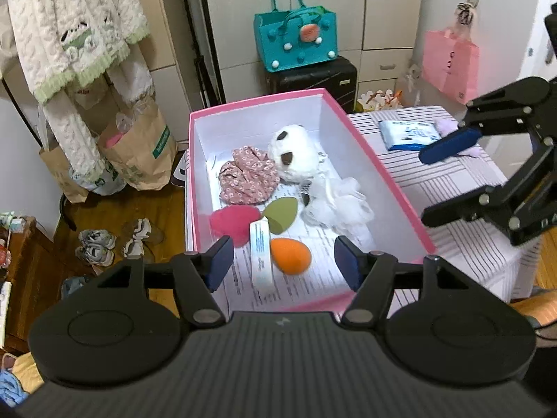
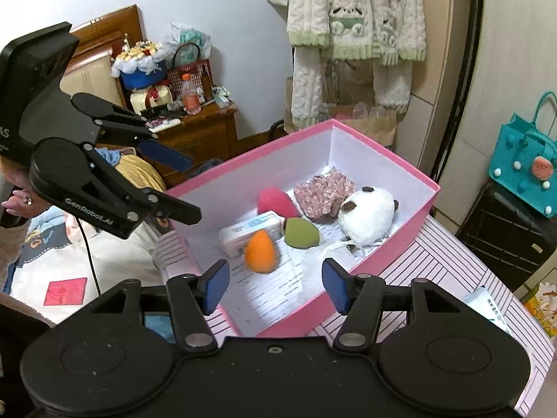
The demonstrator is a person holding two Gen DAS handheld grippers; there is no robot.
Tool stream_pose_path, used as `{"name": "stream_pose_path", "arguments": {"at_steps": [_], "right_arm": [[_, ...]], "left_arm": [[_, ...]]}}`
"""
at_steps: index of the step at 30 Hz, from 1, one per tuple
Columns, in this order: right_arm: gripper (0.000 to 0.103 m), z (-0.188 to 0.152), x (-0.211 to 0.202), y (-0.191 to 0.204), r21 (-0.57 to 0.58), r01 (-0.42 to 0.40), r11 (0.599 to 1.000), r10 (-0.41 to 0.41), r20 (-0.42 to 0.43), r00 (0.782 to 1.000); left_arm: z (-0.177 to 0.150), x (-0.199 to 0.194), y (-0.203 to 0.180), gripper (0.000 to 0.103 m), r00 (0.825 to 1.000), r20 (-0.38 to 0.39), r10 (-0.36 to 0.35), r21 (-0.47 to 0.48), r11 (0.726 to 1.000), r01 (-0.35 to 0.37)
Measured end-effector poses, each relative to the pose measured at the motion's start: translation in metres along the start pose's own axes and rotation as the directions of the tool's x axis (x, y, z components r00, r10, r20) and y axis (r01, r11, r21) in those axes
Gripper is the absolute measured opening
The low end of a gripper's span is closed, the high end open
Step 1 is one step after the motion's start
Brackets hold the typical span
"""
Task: Organize soft objects
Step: 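Move both tools back toward the wipes packet and lavender plush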
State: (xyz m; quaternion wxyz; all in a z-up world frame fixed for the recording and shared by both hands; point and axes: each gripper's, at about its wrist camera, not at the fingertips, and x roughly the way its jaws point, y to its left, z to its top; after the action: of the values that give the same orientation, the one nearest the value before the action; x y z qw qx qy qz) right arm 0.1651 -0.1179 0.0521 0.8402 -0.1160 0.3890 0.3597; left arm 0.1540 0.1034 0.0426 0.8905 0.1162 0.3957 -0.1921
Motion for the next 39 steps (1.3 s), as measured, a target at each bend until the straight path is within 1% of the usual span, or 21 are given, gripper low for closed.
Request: {"name": "stream_pose_path", "arguments": {"at_steps": [5,12,15,16,17,19,24,28,34,39], "right_arm": [[0.07,-0.009,-0.026,0.016,-0.015,0.016,1.0,-0.015,0.044,0.999],[0.075,-0.022,-0.059,0.038,-0.029,0.008,1.0,-0.005,0.083,0.997],[0.082,-0.027,-0.07,0.043,-0.029,0.005,1.0,-0.002,0.094,0.996],[0.086,-0.03,-0.074,0.044,-0.025,0.005,1.0,-0.003,0.099,0.995],[0.089,-0.033,-0.078,0.044,-0.017,0.006,1.0,-0.004,0.104,0.995],[0.09,-0.04,-0.085,0.046,-0.009,0.013,1.0,-0.011,0.109,0.994],[0.091,-0.06,-0.098,0.049,0.005,0.046,0.999,-0.047,0.109,0.993],[0.092,-0.075,-0.106,0.051,0.002,0.074,0.997,-0.074,0.102,0.992],[0.093,-0.098,-0.115,0.049,0.0,0.106,0.994,-0.105,0.086,0.991],[0.093,-0.118,-0.118,0.049,-0.011,0.117,0.993,-0.116,0.079,0.99]], "left_arm": [[-0.011,-0.03,-0.015,0.07,1.0,0.023,-0.003,0.033,0.999,0.002],[-0.018,-0.057,-0.038,0.073,0.999,0.027,-0.024,0.065,0.998,0.022],[-0.021,-0.066,-0.051,0.075,0.999,0.034,-0.024,0.087,0.996,0.021],[-0.022,-0.069,-0.055,0.077,0.999,0.038,-0.023,0.094,0.995,0.019],[-0.024,-0.071,-0.059,0.081,0.999,0.041,-0.024,0.101,0.995,0.02],[-0.028,-0.075,-0.067,0.085,0.998,0.047,-0.033,0.116,0.993,0.028],[-0.034,-0.079,-0.088,0.086,0.999,0.038,-0.037,0.149,0.988,0.03],[-0.035,-0.082,-0.105,0.095,0.997,0.052,-0.05,0.187,0.982,0.04],[-0.039,-0.075,-0.127,0.096,0.996,0.039,-0.082,0.217,0.974,0.072],[-0.039,-0.058,-0.144,0.096,0.994,0.009,-0.109,0.236,0.966,0.103]]}}
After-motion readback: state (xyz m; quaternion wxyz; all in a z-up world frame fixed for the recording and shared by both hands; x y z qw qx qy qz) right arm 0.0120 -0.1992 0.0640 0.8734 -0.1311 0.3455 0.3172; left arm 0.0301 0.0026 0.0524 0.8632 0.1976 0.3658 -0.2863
